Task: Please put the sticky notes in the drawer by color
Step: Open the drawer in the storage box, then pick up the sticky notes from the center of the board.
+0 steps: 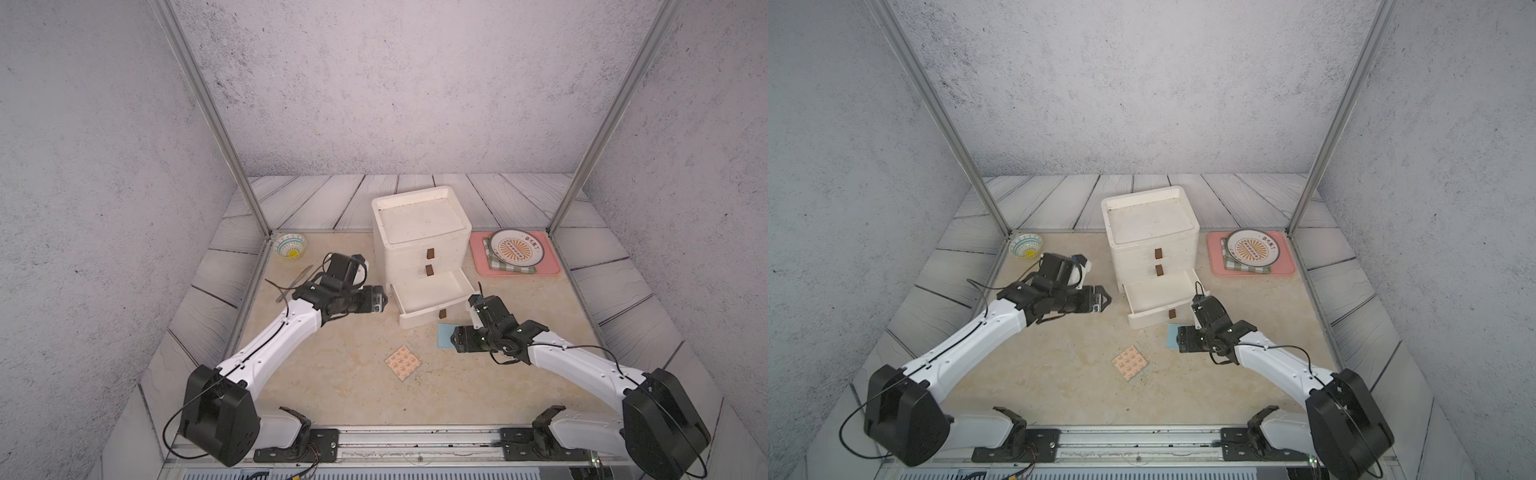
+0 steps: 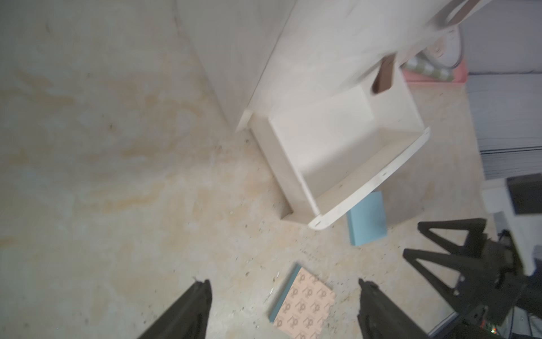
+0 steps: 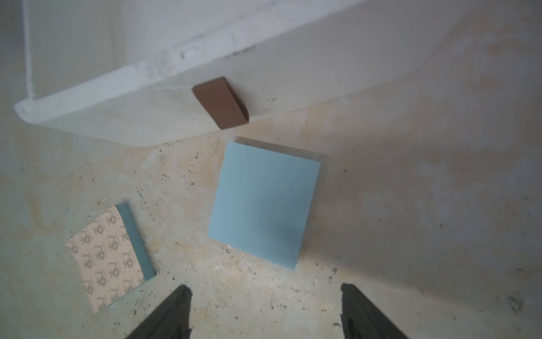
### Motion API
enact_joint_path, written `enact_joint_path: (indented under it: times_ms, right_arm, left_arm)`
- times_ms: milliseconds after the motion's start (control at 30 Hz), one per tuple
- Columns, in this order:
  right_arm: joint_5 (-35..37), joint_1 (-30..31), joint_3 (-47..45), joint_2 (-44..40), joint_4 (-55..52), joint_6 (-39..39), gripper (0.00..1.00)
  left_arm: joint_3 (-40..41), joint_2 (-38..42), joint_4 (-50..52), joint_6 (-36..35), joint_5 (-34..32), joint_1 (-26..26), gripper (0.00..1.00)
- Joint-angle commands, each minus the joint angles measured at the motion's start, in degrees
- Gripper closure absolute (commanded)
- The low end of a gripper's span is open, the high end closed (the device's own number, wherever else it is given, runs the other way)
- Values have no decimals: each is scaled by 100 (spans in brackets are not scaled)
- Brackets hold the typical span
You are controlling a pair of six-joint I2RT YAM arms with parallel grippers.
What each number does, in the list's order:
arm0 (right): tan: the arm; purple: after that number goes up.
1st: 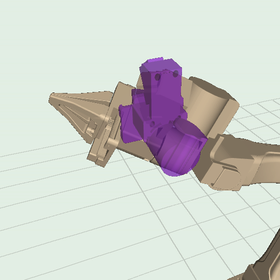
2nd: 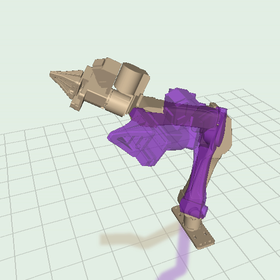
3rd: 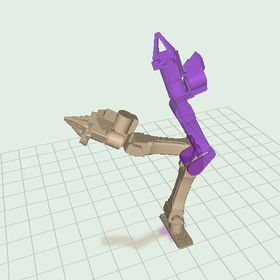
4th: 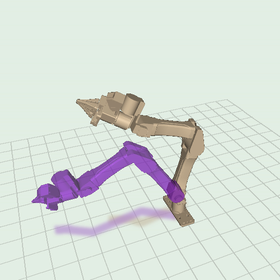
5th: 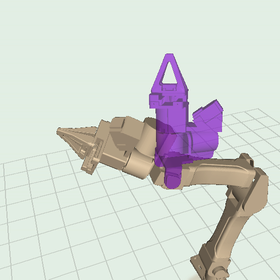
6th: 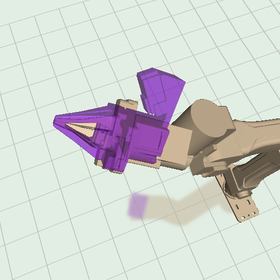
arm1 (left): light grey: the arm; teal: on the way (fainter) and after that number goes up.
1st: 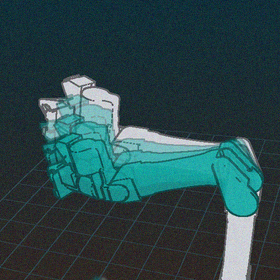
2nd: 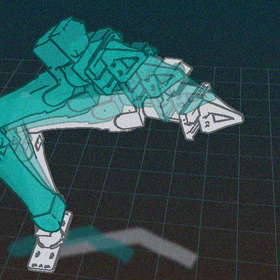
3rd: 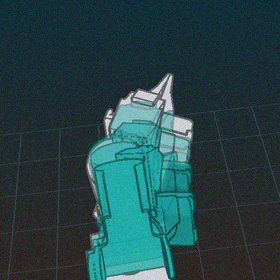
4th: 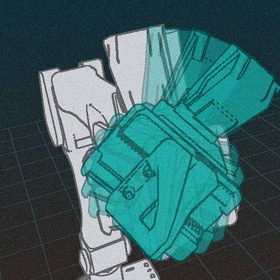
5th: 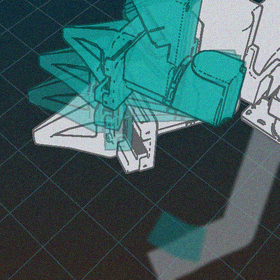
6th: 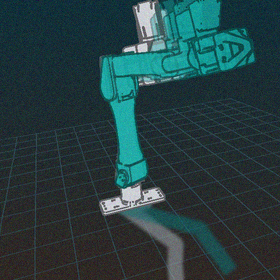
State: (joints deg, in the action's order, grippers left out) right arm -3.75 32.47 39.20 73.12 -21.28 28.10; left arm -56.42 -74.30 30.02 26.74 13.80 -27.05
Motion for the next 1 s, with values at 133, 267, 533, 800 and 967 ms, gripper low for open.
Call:
enact_joint_path:
  times_ms: [133,267,533,800,967]
  right_arm:
    - [635,197,868,1160,-329,38,10]
    - [973,414,1278,1748,-550,79,10]
    - [1561,756,1841,2600,-984,226,10]
    - [1623,788,1905,2842,-991,318,10]
    - [1578,794,1847,2865,-975,366,10]
  left_arm:
    - [1293,565,-572,229,-164,24,16]
    - [1248,181,-304,140,181,24,16]
    - [1188,-411,-317,116,604,-28,16]
    - [1191,-533,-330,121,685,-153,16]
    - [1162,-576,-364,112,707,-165,16]
